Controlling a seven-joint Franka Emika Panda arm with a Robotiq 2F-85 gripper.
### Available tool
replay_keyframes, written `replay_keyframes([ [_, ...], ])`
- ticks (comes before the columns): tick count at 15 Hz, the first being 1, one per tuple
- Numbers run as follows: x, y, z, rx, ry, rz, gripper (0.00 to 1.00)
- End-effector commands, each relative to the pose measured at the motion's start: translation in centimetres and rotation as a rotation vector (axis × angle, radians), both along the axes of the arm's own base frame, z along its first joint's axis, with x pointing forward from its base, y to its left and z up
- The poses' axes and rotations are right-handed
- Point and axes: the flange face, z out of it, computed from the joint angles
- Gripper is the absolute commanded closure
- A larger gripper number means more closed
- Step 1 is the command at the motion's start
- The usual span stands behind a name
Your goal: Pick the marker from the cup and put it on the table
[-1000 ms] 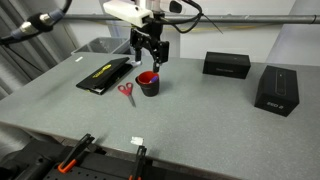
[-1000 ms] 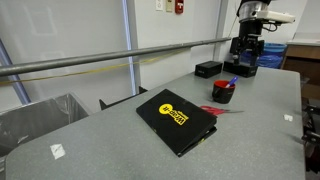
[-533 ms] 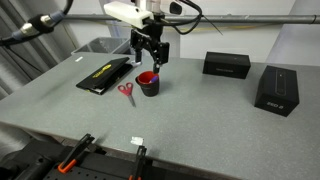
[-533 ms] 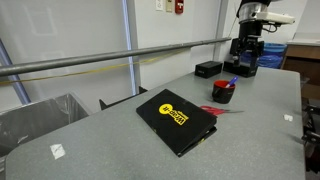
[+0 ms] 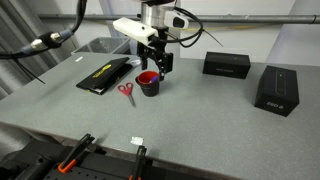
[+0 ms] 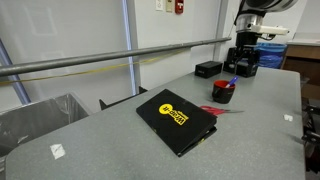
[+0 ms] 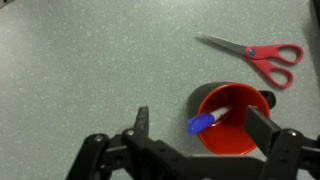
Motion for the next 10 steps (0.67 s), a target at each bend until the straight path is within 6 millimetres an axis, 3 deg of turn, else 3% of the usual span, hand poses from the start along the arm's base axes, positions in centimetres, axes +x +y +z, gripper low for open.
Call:
replay_keyframes([
  [1, 1.25, -0.61, -1.36, -0.008, -0.028, -0.045, 0.00],
  [10, 1.21, -1.59, -1.83, 0.080, -0.048, -0.115, 0.00],
])
